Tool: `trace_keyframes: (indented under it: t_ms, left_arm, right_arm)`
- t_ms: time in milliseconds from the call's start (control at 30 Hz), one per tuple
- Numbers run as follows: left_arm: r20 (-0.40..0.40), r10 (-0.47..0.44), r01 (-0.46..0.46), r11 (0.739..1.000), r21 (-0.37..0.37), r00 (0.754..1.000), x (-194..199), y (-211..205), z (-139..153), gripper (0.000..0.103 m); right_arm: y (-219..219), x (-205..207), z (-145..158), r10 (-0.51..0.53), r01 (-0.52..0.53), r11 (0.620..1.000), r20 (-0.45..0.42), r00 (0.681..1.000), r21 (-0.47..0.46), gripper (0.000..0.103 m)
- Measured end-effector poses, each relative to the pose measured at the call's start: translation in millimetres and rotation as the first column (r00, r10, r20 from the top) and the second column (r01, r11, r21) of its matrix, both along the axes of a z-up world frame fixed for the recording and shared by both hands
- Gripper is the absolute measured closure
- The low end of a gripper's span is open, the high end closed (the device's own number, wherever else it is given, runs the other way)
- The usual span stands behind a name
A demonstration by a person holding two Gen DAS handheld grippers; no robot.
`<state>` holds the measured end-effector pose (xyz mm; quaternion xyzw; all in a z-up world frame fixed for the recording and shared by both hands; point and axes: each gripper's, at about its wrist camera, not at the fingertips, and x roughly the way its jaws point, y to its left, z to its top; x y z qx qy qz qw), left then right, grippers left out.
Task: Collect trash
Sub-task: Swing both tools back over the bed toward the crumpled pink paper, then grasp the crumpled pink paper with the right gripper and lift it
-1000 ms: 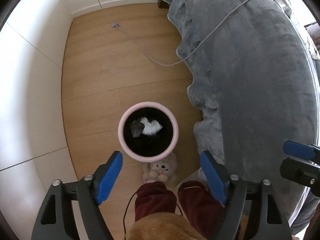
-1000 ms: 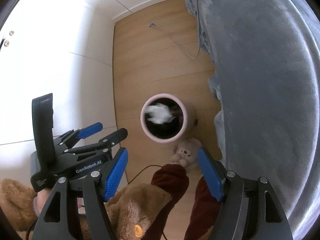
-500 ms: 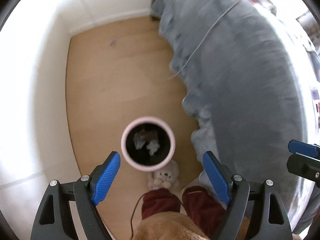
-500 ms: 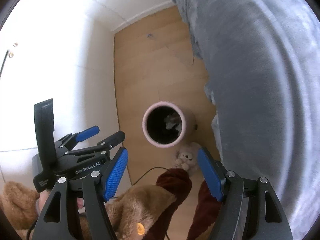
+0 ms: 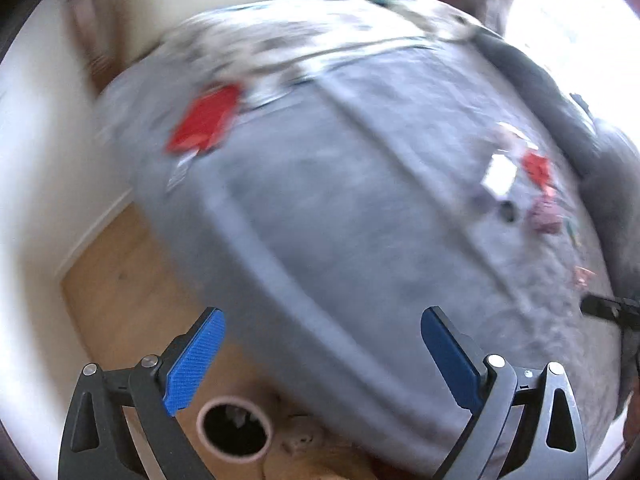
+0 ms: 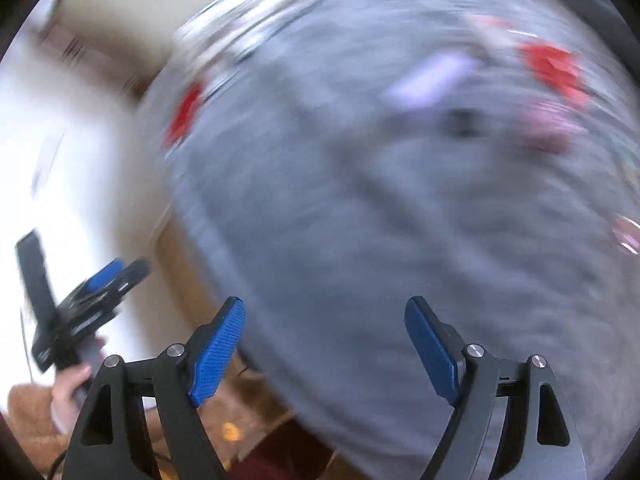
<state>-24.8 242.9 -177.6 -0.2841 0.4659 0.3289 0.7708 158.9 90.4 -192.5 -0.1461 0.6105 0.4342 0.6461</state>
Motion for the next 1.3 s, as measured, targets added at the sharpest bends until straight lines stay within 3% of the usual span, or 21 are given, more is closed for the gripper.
trace_keyframes:
  t_ms: [67, 200, 300, 433, 667, 933, 1033, 1100, 1300]
  left_arm:
    - [0.0, -0.063, 0.063, 0.998, 0.004, 0.998, 38.1, -5.2, 3.2, 0.005]
    - [-0.03, -0.178, 0.179, 0.984, 0.01, 0.983, 108.7, -18.8, 3.7, 0.005]
    - [-0.072, -0.231, 0.233, 0.972, 0.023, 0.97, 145.9, -27.8, 0.5, 0.005]
    - [-0.103, -0.257, 0.26, 0.965, 0.023, 0.961, 169.2, -35.3, -6.9, 0.005]
    - [-0.157, -0.224, 0.226, 0.974, -0.003, 0.962, 180.6, -35.8, -23.0, 0.005]
    - [-0.19, -0.236, 0.238, 0.971, -0.014, 0.953, 177.0, -46.4, -29.7, 0.005]
    - [-0.199, -0.25, 0.252, 0.968, -0.015, 0.948, 176.2, -51.5, -31.3, 0.005]
    - [-0.192, -0.258, 0.261, 0.965, -0.013, 0.947, 176.6, -53.8, -30.0, 0.005]
    - [-0.137, -0.291, 0.297, 0.955, 0.026, 0.947, 184.9, -60.2, -15.1, 0.005]
  right_arm:
    - [-19.3, 44.1, -0.9, -0.116, 0.116, 0.993, 0.01, 0.993, -0.012, 0.022]
    - [-42.0, 127.9, -0.8, -0.314, 0.314, 0.949, 0.027, 0.949, 0.009, 0.022]
    - [-37.2, 170.9, -9.9, -0.365, 0.365, 0.931, 0.021, 0.931, 0.0, 0.022]
    - [-18.4, 205.4, -33.0, -0.349, 0.35, 0.935, 0.03, 0.937, -0.054, 0.022]
    - [18.5, 234.0, -82.6, -0.274, 0.276, 0.947, 0.035, 0.961, -0.163, 0.022]
    - [46.9, 226.0, -124.0, -0.169, 0.183, 0.949, 0.076, 0.983, -0.257, 0.026]
    - [46.0, 219.8, -122.1, -0.151, 0.176, 0.956, 0.12, 0.981, -0.235, 0.035]
    - [44.6, 216.6, -118.1, -0.131, 0.156, 0.964, 0.125, 0.983, -0.217, 0.052]
    - [28.8, 207.8, -100.6, -0.101, 0.124, 0.974, 0.125, 0.987, -0.192, 0.057]
